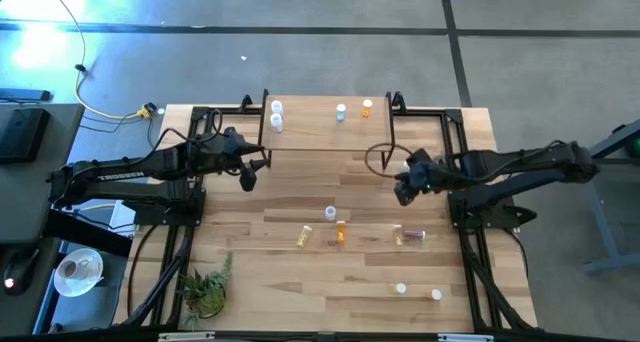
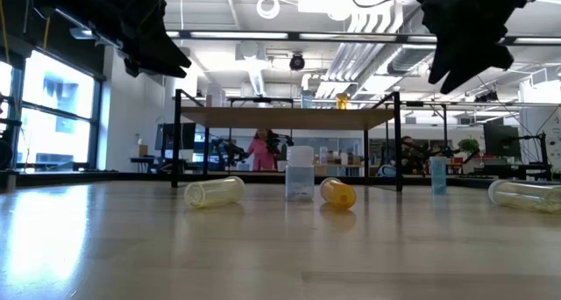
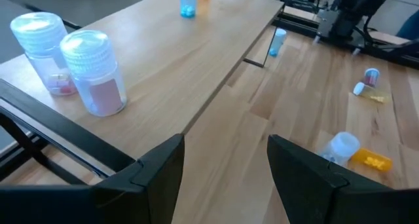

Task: Pick and place medicine bottles onto shelf by color
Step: Put the top right yellow pill bottle on the shelf

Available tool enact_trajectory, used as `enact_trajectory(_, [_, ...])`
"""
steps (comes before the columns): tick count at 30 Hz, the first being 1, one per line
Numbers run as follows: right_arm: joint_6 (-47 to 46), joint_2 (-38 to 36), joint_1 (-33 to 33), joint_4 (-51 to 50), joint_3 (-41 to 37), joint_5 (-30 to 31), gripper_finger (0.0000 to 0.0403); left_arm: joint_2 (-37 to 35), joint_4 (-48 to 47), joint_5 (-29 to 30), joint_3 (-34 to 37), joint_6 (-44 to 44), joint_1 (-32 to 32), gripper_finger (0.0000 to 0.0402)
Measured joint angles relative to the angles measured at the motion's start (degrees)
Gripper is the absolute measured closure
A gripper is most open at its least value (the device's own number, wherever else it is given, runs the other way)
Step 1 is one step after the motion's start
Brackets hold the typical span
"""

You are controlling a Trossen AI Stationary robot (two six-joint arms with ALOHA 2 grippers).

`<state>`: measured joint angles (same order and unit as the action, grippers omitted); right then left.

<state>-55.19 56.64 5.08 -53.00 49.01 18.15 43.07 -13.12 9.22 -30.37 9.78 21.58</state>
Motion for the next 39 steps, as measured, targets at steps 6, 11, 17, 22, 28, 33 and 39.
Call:
enact_trajectory(6, [-11.6,0.0,6.9,-0.3,-0.2,-0.2,0.0230,0.0,0.1,0.1,0.0,0.1,0.0,0.0192])
enact_trajectory(11, [-20.3,1.7,10.4,-1.2,-0.2,-0.4,0.0230,0.0,0.2,0.4,0.0,0.1,0.0,0.0192])
enact_trajectory(17, [-27.5,6.9,12.4,-2.4,-0.2,-3.8,0.0230,0.0,0.1,0.5,0.0,-0.9,0.0,0.0192])
enact_trajectory(22, [-30.0,12.0,13.2,-2.3,-0.2,-7.6,0.0230,0.0,0.1,0.5,0.0,-1.0,0.0,0.0192])
enact_trajectory(28, [-33.1,16.6,14.8,1.0,-0.2,-9.7,0.0230,0.0,0.1,0.4,0.0,-1.0,0.0,0.0192])
enact_trajectory(33, [-36.6,20.0,16.0,3.0,-0.2,-9.9,0.0230,0.0,0.0,0.4,0.0,-1.0,0.0,0.0192])
enact_trajectory(39, [-39.0,24.8,16.6,2.9,-0.2,-11.0,0.0230,0.0,-0.6,0.4,0.0,-0.9,0.0,0.0192])
